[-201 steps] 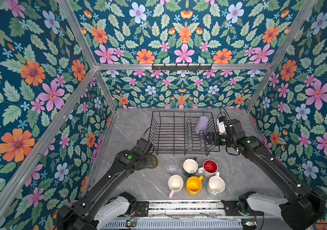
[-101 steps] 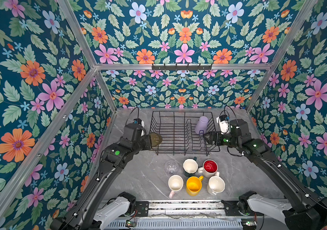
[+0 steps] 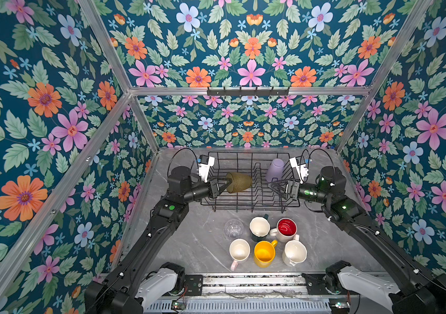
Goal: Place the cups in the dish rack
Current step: 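Lift the gold tumbler above the rack while the right gripper approaches, then grasp the gold tumbler's closed end with the right gripper, holding with left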
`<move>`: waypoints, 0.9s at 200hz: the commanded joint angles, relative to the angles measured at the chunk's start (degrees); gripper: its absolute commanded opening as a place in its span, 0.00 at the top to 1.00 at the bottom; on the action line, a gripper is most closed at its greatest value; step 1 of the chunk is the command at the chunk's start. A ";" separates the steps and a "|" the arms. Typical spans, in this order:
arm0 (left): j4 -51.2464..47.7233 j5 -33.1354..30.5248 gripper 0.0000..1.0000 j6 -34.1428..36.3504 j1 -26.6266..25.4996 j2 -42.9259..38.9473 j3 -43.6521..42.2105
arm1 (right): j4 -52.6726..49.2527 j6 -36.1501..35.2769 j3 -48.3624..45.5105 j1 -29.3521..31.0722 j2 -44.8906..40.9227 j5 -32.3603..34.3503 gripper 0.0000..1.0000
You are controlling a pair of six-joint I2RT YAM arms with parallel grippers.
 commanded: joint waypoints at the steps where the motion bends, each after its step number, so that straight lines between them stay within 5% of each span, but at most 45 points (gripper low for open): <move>1: 12.29 6.74 1.00 -4.44 0.08 -0.31 -1.32 | 10.76 4.68 0.38 0.47 1.21 -4.59 0.07; 180: 19.49 11.13 1.00 -9.85 0.12 0.59 -3.74 | 20.03 9.40 8.32 8.25 14.16 -9.46 0.08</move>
